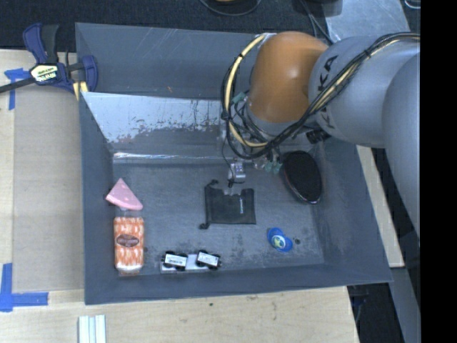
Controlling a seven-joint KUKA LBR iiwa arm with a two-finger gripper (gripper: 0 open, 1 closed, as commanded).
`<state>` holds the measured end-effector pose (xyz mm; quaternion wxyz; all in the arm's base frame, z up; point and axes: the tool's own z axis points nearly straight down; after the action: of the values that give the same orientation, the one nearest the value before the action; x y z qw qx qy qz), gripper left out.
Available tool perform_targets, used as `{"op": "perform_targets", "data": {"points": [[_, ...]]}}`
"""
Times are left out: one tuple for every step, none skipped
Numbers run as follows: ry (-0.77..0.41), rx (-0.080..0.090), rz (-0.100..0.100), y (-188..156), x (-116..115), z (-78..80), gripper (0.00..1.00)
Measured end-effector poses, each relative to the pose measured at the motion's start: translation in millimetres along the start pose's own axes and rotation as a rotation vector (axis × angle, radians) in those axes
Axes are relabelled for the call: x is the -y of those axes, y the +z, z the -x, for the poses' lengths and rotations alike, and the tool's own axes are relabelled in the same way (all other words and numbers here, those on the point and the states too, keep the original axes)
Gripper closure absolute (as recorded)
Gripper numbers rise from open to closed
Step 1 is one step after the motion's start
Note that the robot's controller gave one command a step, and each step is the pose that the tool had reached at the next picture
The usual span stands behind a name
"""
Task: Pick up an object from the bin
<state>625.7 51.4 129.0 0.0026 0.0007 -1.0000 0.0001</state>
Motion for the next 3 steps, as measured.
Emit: {"op": "perform_targets", "data": {"points": [[0.001,0.008,0.001,-5,0,1.9,0.0],[-0.035,0.003,0.0,49,7,-13.9,1.0],[-0.034,0.003,0.0,49,7,-13.8,0.0]]}}
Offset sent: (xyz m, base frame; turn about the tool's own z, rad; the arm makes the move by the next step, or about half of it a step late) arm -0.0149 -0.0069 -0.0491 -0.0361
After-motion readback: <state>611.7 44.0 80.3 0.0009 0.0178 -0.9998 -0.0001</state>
